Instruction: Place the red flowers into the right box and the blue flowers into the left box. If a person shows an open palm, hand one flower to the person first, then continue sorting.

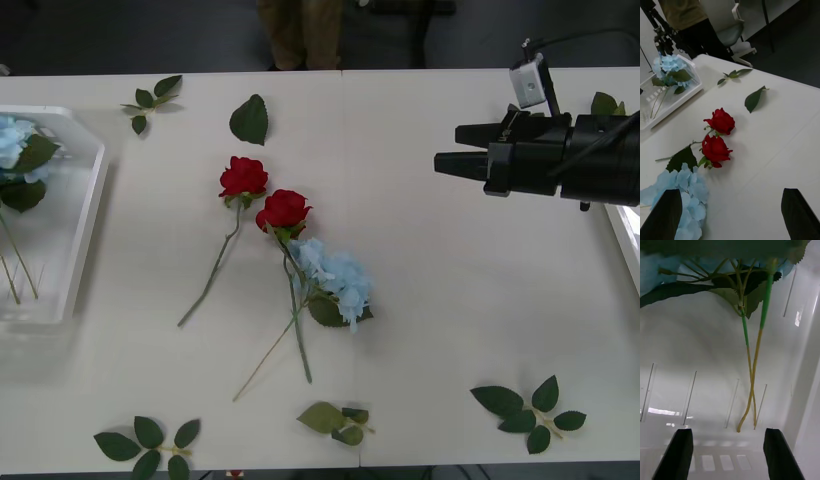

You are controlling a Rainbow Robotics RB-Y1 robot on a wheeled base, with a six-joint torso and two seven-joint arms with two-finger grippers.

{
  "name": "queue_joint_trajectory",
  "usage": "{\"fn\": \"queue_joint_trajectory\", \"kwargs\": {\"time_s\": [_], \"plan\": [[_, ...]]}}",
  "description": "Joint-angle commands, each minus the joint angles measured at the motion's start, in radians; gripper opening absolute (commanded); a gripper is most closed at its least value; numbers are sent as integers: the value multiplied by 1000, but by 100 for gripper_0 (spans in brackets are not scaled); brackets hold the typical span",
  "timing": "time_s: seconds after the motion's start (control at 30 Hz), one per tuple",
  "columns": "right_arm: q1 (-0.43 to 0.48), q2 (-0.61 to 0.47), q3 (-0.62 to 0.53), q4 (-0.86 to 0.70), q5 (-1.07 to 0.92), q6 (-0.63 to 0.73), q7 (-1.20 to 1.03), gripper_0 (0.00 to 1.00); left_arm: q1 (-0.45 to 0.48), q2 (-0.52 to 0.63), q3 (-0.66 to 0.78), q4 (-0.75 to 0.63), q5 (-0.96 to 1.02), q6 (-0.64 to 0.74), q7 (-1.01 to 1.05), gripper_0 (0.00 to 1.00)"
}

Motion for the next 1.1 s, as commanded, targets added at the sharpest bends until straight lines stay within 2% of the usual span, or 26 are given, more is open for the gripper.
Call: {"fn": "queue_joint_trajectory", "kwargs": {"time_s": [0.03,0.23,0.37,0.57,0.73,0.83,1.1], "plan": [[3,-85,65,-13,-43,-31,101,77,-25,-1,13,25,-10,-3,-12,100],[3,-47,65,-15,-42,-32,128,77,-26,1,16,25,24,17,-23,100],[4,-28,65,-16,-42,-32,140,77,-32,1,68,3,55,123,-26,100],[3,-16,65,-16,-42,-32,148,77,-60,1,76,-159,-16,224,69,100],[4,12,64,-16,-28,-37,148,77,-74,2,76,-377,-198,217,319,100],[3,13,65,-16,-19,-37,150,77,-98,-42,76,-514,-370,194,508,100],[3,13,65,-16,-31,-42,150,77,-213,-252,64,-621,-747,249,824,100]]}}
